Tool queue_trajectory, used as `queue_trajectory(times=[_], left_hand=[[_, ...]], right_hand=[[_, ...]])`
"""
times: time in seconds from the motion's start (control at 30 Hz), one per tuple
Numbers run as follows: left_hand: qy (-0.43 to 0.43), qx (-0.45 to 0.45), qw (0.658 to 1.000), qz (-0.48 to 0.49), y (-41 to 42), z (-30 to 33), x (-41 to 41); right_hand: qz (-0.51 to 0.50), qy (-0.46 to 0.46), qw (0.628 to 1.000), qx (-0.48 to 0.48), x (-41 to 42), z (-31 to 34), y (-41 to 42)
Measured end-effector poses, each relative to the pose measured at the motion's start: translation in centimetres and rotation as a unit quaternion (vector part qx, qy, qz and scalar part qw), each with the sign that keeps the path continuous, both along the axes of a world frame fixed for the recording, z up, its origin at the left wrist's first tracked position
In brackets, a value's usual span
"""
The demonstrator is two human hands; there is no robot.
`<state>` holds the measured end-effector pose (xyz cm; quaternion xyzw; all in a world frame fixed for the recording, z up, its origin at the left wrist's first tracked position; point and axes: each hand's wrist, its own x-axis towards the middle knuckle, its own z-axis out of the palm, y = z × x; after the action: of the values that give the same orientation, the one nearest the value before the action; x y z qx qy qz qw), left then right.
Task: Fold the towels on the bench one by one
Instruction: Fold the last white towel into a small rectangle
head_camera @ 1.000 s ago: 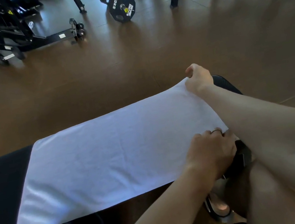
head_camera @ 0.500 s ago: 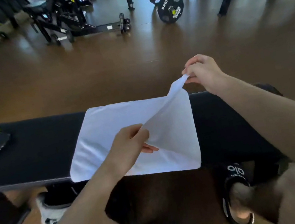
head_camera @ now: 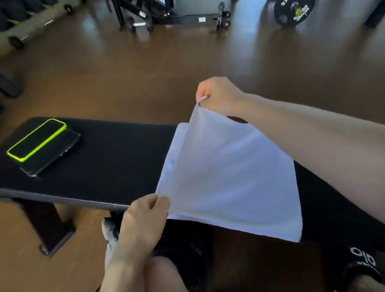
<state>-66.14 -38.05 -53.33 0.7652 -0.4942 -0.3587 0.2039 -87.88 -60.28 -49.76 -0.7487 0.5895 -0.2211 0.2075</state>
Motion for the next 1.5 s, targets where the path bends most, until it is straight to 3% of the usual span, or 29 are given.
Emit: queue_trajectory(times=[0.1,0.2,0.5,0.77,1.0,1.17,1.5], left_hand=[[-0.093,0.032,0.995,-0.015,-0.4,-0.7,0.3],[-0.128,0.018,0.991,-0.024,-0.6,-1.4,0.8],[-0.076,-0.001,0.997,-0.019,-1.0,-2.3,1.9],[-0.077,-0.059,0.995,-0.004,-1.0,-2.4,2.1],[-0.069,-0.205,0.976,0.01,-0.9,0.1,2.2],[-0.068,-0.308,0.949,-0.019,-3.4,5.6,2.0],[-0.034,-0.326,0.94,-0.094,-8.5,13.9,1.2]], right_hand=[[0.028,0.078,0.996,0.041,2.6,-1.7,-1.8],[0.032,0.093,0.99,0.105,3.7,-3.8,-3.1],[0.02,-0.046,0.975,0.217,3.7,-5.6,-4.3],[-0.011,-0.102,0.987,0.125,2.8,-4.2,-4.0],[-0.075,-0.203,0.975,0.054,-3.9,2.1,-0.9],[-0.115,-0.25,0.961,0.028,-9.5,6.1,2.4],[-0.148,-0.337,0.93,-0.016,-15.7,11.8,7.3]])
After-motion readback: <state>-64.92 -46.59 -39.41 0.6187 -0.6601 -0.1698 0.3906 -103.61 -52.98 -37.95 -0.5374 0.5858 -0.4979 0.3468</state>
